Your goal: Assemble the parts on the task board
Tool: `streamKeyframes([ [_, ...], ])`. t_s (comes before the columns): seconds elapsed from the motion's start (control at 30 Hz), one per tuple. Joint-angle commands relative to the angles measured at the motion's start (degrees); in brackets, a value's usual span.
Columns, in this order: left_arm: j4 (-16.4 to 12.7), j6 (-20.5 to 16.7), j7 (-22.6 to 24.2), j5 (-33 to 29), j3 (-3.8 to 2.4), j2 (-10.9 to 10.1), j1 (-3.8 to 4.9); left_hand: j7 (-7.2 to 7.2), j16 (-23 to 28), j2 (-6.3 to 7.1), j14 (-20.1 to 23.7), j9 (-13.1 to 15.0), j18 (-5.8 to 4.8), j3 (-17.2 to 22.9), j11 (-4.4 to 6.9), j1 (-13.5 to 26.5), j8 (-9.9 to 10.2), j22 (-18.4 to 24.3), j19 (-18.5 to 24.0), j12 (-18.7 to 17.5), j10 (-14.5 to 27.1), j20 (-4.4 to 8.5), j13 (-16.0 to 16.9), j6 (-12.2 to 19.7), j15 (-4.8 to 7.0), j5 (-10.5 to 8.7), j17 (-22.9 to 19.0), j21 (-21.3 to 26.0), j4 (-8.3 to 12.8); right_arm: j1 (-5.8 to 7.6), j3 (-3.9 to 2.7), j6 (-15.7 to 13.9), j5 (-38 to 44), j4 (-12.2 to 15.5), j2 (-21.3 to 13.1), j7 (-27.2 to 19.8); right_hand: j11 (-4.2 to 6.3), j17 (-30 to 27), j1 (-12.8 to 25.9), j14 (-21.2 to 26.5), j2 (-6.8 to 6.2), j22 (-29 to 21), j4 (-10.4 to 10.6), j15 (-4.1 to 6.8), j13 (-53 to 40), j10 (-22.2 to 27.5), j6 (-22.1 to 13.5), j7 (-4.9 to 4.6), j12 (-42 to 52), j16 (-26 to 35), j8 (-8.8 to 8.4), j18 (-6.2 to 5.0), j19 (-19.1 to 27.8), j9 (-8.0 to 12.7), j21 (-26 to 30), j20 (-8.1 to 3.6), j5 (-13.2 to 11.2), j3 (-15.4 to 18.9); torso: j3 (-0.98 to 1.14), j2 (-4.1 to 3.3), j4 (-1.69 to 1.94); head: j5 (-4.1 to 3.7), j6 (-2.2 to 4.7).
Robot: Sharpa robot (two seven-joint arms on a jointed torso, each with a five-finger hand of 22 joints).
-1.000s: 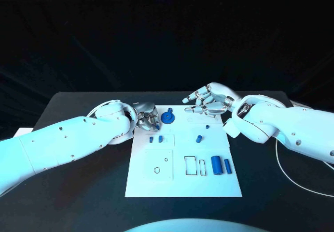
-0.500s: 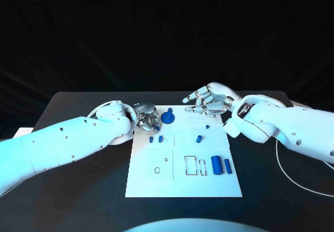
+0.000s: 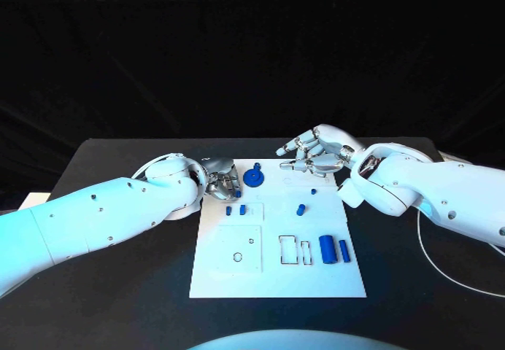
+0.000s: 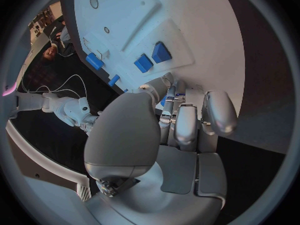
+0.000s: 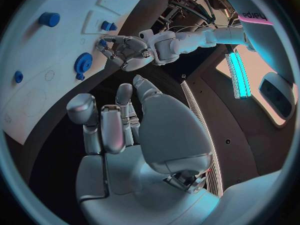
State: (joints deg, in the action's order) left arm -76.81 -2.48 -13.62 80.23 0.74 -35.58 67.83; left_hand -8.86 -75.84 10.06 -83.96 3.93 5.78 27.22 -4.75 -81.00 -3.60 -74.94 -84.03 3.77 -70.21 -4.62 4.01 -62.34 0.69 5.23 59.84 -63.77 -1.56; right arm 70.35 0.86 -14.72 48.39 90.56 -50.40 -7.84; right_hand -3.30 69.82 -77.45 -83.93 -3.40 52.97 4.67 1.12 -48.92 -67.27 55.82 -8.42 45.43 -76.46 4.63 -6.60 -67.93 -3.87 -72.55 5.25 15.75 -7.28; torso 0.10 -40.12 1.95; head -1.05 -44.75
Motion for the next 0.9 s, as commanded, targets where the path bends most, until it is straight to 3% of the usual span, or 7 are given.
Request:
streamKeyframes([
  [0.03,0.0,1.2,-0.7,0.6,-0.03,0.0,0.01,-0.18,0.2,0.29,-0.8,-0.2,-0.72,0.5,-0.19,0.5,0.1,-0.5,0.0,-0.3,0.9,-0.4,-0.2,0.9,-0.49,-0.28,-0.3,0.5,0.0,-0.04,0.0,0.8,0.3,0.0,0.0,-0.1,0.06,0.0,0.1,-1.6,0.54,0.0,0.2,-0.11,0.0,0.3,0.5,-0.04,0.0,0.2,0.19,-0.8,0.4,0.0,0.2,0.04,0.4,-0.1,0.01,0.0,0.01,-0.01,-0.06],
  [0.47,-0.4,0.2,-0.4,0.7,-0.04,-0.7,0.01,-0.45,0.4,1.01,-0.4,-0.3,-0.49,1.1,-0.5,0.7,0.1,-0.1,0.4,-0.3,2.0,-0.78,-0.2,2.5,-0.75,-0.21,-1.2,1.5,0.5,-0.04,0.0,1.1,0.9,-0.9,-0.4,0.9,0.04,-0.7,0.0,-1.4,0.48,-1.1,0.1,-0.14,1.9,1.7,0.4,-0.07,-2.1,0.7,0.15,-0.99,1.1,0.0,0.8,0.06,0.4,-0.2,-0.04,0.03,-0.04,-0.01,0.09],
  [0.63,-1.6,-2.5,0.9,-0.8,-0.2,-2.3,0.04,-0.59,0.6,0.62,-0.2,-0.2,-0.27,2.0,-0.59,0.2,-0.1,0.4,0.8,-0.1,2.0,-0.91,-0.1,2.5,-0.83,-0.11,-1.7,2.6,0.9,-0.02,0.0,2.3,6.0,-2.4,-1.1,3.9,-0.64,-9.4,-1.0,1.7,-0.2,-11.5,0.1,-0.68,11.7,6.1,0.4,-0.41,-13.1,8.5,0.09,-2.8,7.2,0.1,7.5,0.27,-0.3,-2.3,-0.03,0.08,-0.01,0.0,0.18],
  [0.73,-2.6,-6.5,3.9,-6.6,-0.44,-4.1,0.14,-0.56,2.8,0.15,1.3,0.1,0.65,3.3,-0.63,-0.4,-0.8,2.9,2.3,0.1,1.9,-1.03,-0.1,0.9,-0.82,-0.17,-5.9,7.4,1.6,-0.01,0.0,3.4,12.4,-3.4,-1.8,6.4,-1.49,-14.0,-2.4,1.9,-0.65,-13.2,-0.7,-0.99,19.2,7.1,1.4,-0.69,-21.3,12.4,0.55,-3.04,7.0,0.0,8.8,0.44,-1.3,-5.1,0.01,0.14,-0.01,0.0,0.33],
  [0.77,-2.9,-7.7,5.0,-9.0,-0.49,-4.6,0.18,-0.6,3.9,0.13,2.1,0.1,1.01,3.6,-0.68,-0.3,-0.9,3.9,3.1,0.1,2.0,-1.06,-0.1,0.7,-0.86,-0.2,-7.8,9.5,1.7,-0.01,0.0,3.7,14.3,-3.6,-1.9,7.0,-1.14,-14.3,-2.8,1.8,-0.68,-13.2,-1.0,-0.85,20.3,7.5,1.9,-0.75,-22.5,12.6,0.82,-3.08,6.9,-0.1,8.9,0.47,-1.2,-5.7,0.03,0.15,-0.02,0.01,0.34],
  [0.87,-3.9,-12.6,11.9,-21.9,-0.6,-6.5,0.3,-0.89,5.8,-0.75,3.4,0.1,1.71,4.5,-0.84,-0.3,-1.0,6.1,4.5,0.3,2.2,-1.17,-0.1,0.3,-0.95,-0.12,-11.1,13.6,1.7,0.0,-0.01,4.6,22.4,-4.0,-2.5,9.4,-1.2,-14.2,-3.6,0.9,-1.27,-12.7,-1.9,-1.1,25.5,6.7,3.3,-0.79,-28.0,12.6,1.37,-2.89,5.7,-0.1,8.6,0.5,-1.6,-8.3,0.02,0.09,-0.04,-0.06,0.58],
  [0.9,-4.4,-14.6,16.2,-29.1,-0.61,-7.3,0.32,-1.14,7.9,-1.36,5.1,0.0,2.37,5.0,-1.05,0.1,-0.9,8.3,6.2,0.3,2.6,-1.33,-0.2,0.5,-1.2,-0.11,-14.6,17.9,1.4,-0.01,-0.01,4.9,26.8,-3.9,-2.7,10.5,-1.2,-13.7,-3.8,0.4,-1.8,-11.9,-2.4,-0.99,27.6,6.2,4.1,-0.52,-30.2,12.2,1.62,-2.71,4.9,-0.2,8.2,0.56,-1.8,-9.3,0.0,0.06,-0.04,-0.33,0.72],
])
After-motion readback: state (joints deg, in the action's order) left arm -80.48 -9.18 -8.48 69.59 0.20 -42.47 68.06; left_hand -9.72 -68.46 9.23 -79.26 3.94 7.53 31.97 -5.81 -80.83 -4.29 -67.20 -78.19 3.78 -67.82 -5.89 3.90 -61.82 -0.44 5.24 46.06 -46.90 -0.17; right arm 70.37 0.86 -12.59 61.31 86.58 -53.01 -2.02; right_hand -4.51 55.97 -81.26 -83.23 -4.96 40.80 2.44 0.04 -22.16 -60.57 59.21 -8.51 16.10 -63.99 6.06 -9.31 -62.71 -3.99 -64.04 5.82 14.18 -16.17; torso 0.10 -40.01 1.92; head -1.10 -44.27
